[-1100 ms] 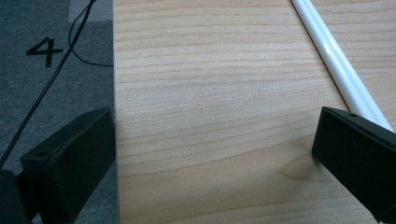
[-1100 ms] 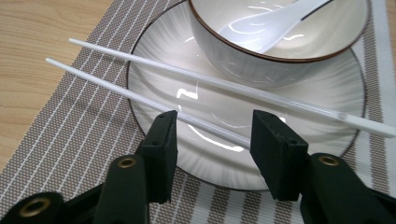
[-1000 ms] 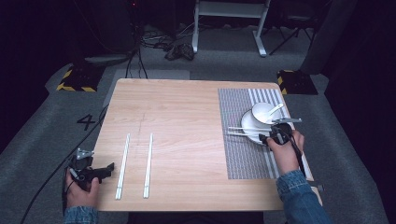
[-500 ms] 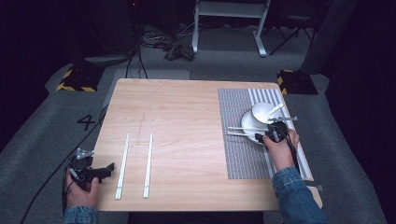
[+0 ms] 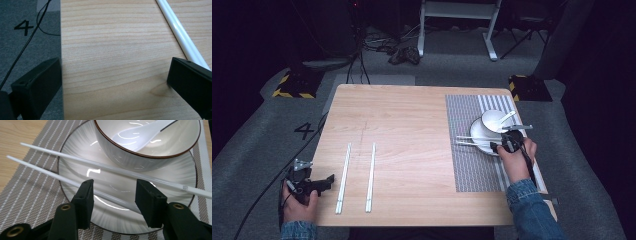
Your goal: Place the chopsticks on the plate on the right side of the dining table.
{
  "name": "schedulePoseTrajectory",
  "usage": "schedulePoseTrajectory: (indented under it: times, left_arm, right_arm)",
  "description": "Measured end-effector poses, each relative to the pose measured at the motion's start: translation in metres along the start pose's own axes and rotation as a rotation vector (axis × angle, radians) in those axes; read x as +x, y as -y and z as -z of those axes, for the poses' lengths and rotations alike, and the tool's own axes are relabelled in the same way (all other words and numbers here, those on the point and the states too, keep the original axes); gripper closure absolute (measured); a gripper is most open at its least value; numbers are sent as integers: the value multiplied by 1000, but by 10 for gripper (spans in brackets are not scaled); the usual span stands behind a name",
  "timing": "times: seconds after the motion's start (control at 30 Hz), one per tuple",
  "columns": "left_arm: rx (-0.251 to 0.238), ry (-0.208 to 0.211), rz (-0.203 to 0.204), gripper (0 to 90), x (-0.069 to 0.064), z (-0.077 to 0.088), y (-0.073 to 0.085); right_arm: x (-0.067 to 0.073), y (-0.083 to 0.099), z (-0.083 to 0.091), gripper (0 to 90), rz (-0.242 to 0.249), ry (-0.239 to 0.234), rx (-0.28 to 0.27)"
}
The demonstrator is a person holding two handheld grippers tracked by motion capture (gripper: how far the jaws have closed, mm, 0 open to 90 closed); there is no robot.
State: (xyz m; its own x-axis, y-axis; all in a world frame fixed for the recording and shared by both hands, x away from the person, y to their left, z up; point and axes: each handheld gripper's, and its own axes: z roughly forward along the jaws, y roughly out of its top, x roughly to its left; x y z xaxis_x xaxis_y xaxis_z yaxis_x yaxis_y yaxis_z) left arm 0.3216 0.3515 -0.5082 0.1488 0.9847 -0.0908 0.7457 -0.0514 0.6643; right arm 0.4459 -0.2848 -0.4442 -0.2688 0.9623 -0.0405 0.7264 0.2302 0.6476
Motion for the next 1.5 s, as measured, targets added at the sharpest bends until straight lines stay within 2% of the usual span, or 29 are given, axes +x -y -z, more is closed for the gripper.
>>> schedulePoseTrajectory:
  times: [0.2,0.53,0.87,1.17,1.37,1.5]
  left_arm:
    - [1,0,1,1,0,0,0]
    - [1,0,1,1,0,0,0]
    - [0,0,1,1,0,0,0]
    - [2,0,2,1,0,0,0]
    - [1,0,1,1,0,0,0]
    - [1,0,1,1,0,0,0]
  right_arm:
    - [-6,2,-8,489,2,28,36]
    - [-20,2,-9,468,-1,83,37]
    - [-23,-2,-13,447,28,127,28]
    - [-29,-5,-15,435,30,168,14]
    - [-32,-5,-14,417,39,166,4]
    - [-35,-2,-8,412,34,143,-16]
